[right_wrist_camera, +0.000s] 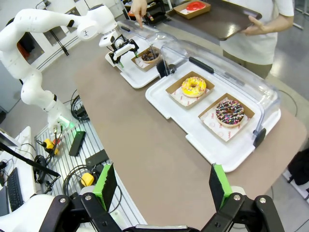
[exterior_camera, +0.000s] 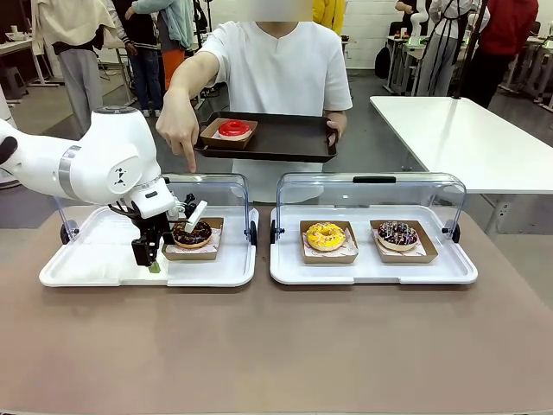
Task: Provide the desired donut to the person.
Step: Pick up and lift the Paper togo box containing the Donut pointed at by the person.
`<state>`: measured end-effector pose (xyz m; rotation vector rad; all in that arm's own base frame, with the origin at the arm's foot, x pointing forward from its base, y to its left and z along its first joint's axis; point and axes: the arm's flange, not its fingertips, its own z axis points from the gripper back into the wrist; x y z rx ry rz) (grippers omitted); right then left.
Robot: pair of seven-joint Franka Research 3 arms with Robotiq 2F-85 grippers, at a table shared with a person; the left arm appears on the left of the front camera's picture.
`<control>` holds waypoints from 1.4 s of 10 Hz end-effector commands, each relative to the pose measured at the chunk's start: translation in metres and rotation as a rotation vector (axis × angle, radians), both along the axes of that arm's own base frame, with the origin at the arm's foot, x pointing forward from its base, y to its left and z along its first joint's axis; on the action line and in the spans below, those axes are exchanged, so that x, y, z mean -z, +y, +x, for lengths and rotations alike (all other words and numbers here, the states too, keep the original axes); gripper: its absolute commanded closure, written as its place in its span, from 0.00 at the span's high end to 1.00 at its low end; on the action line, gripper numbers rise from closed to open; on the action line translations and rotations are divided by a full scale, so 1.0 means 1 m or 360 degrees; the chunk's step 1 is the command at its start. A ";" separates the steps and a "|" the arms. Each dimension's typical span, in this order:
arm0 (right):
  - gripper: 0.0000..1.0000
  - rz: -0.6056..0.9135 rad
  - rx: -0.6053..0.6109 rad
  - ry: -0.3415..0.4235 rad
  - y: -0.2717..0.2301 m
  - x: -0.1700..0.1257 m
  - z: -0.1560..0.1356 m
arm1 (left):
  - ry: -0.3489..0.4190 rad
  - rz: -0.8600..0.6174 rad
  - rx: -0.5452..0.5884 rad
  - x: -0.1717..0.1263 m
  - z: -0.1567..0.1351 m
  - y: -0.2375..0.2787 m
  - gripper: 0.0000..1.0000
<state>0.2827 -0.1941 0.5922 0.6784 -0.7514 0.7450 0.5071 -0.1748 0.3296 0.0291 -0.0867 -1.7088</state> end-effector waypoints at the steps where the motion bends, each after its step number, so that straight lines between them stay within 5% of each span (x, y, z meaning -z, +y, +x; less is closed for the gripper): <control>1: 1.00 0.0026 -0.0017 -0.0025 0.000 0.000 0.001 | 0.0022 -0.0041 -0.0045 0.001 0.005 -0.004 0.99; 4: 1.00 0.0026 -0.0017 -0.0025 0.000 0.000 0.001 | 0.0023 -0.0047 -0.0044 0.003 0.009 -0.004 0.96; 5: 1.00 0.0026 -0.0017 -0.0025 0.000 0.000 0.001 | 0.0017 -0.0055 -0.0040 0.004 0.008 -0.004 0.52; 6: 1.00 0.0026 -0.0017 -0.0025 0.000 0.000 0.001 | 0.0016 -0.0055 -0.0041 0.005 0.008 -0.004 0.41; 7: 1.00 0.0026 -0.0017 -0.0025 0.000 0.000 0.001 | 0.0021 -0.0062 -0.0043 0.006 0.009 -0.004 0.00; 8: 1.00 0.0026 -0.0017 -0.0025 0.000 0.000 0.001 | 0.0026 -0.0059 -0.0041 0.007 0.010 -0.004 0.41; 9: 1.00 0.0026 -0.0017 -0.0025 0.000 0.000 0.001 | 0.0031 -0.0063 -0.0044 0.008 0.009 -0.004 0.00; 14: 1.00 0.0026 -0.0017 -0.0025 0.000 0.000 0.001 | 0.0035 -0.0063 -0.0043 0.010 0.008 -0.004 0.00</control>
